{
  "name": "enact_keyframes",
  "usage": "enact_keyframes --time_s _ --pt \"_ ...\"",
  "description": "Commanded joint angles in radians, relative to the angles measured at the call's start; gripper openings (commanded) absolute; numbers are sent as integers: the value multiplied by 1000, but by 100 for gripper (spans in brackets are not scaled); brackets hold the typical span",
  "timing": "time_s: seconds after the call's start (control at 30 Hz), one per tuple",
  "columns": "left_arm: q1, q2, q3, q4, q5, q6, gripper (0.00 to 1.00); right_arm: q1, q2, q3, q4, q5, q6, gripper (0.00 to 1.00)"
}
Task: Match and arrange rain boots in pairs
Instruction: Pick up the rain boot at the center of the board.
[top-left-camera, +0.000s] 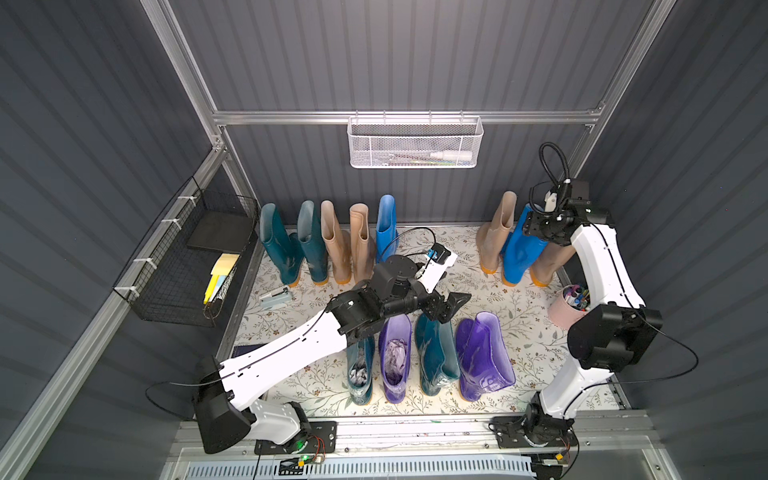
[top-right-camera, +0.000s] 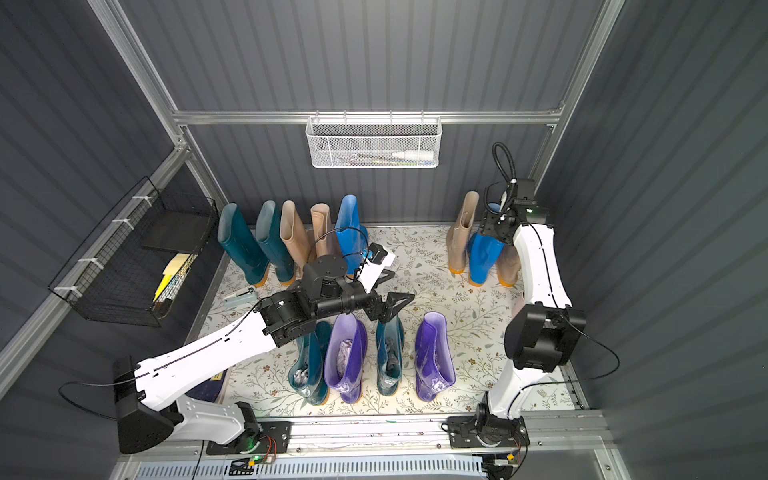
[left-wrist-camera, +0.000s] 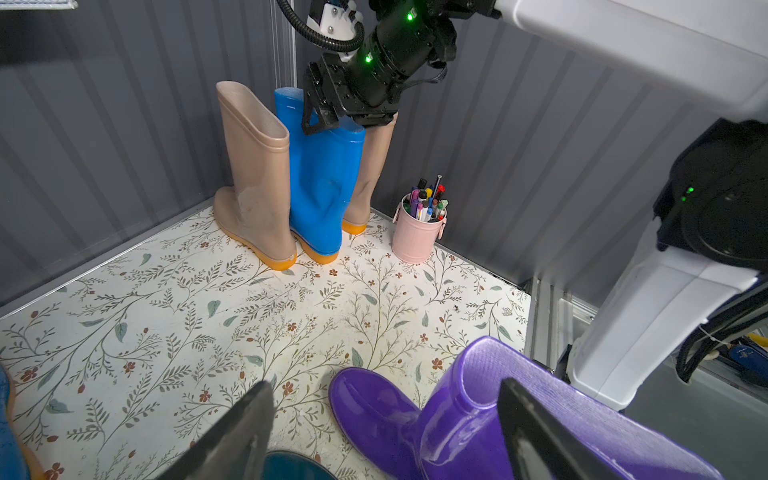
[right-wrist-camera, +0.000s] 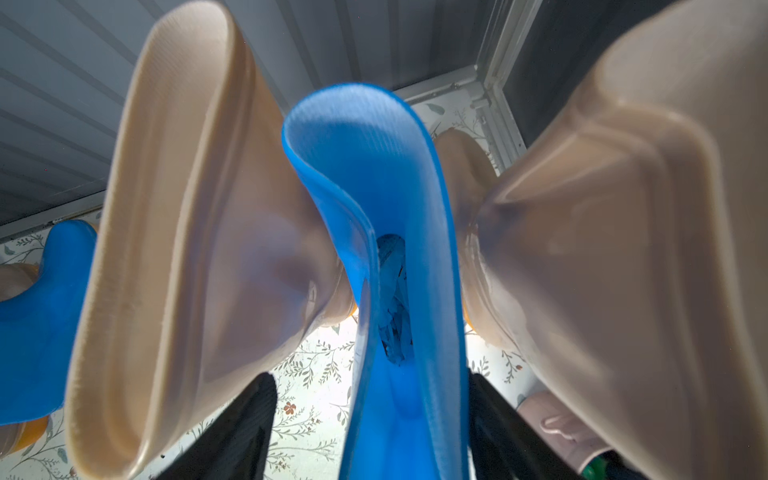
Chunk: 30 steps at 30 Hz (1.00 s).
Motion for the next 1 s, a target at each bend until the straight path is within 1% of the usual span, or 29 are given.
enact_keyframes --time_s 0.0,0.13,0.27,0.47,0.5,0.57,0.67,0.8,0.97 --pt "-2 -30 -11 -11 -8 20 86 0 -19 -51 88 15 20 72" --pt "-2 -37 -14 -12 -13 17 86 0 -8 -107 169 18 23 71" --pt "-3 -37 -13 -17 -18 14 86 0 35 -93 184 16 24 64" --pt "-2 -44 -13 -21 -25 11 86 1 59 -71 171 5 29 39" --pt "-2 -46 -16 -21 -27 11 86 0 57 -71 169 4 28 32" --pt "-2 -46 -15 -24 -30 11 86 1 51 -72 164 2 28 21" --pt "-2 -47 -16 -25 -30 11 86 -1 29 -74 151 -7 29 9" --pt "-2 -47 -18 -24 -30 12 86 0 -18 -85 141 -23 27 0" --pt "-3 -55 -23 -31 -31 15 86 0 -94 -107 129 -20 18 0"
